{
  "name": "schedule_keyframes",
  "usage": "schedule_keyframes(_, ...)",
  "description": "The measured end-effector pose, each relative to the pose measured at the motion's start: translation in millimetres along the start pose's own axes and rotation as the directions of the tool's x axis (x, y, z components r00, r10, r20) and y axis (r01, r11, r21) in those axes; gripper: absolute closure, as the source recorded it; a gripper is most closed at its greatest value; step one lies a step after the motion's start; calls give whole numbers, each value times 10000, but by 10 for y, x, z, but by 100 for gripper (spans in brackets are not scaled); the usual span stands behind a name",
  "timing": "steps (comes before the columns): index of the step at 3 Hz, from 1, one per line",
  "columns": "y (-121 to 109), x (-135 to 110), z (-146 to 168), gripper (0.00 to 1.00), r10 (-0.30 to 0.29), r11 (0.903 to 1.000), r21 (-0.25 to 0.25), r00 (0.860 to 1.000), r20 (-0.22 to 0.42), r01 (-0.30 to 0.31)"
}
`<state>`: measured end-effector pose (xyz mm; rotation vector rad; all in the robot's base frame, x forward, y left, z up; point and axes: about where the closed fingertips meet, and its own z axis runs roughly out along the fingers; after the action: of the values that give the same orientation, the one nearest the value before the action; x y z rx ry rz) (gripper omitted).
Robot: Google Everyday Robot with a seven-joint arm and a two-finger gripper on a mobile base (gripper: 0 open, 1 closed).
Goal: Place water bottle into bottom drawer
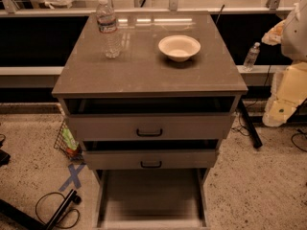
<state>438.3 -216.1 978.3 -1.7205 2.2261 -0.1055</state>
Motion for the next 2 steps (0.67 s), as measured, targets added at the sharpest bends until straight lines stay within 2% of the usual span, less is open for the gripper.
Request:
schedule_keyframes(1, -2, -2, -3, 0, -2, 10000, 13, 10000, 3, 2)
schedule_keyframes(2, -256, -165, 87, 0, -180, 9994, 304, 9977, 655, 160)
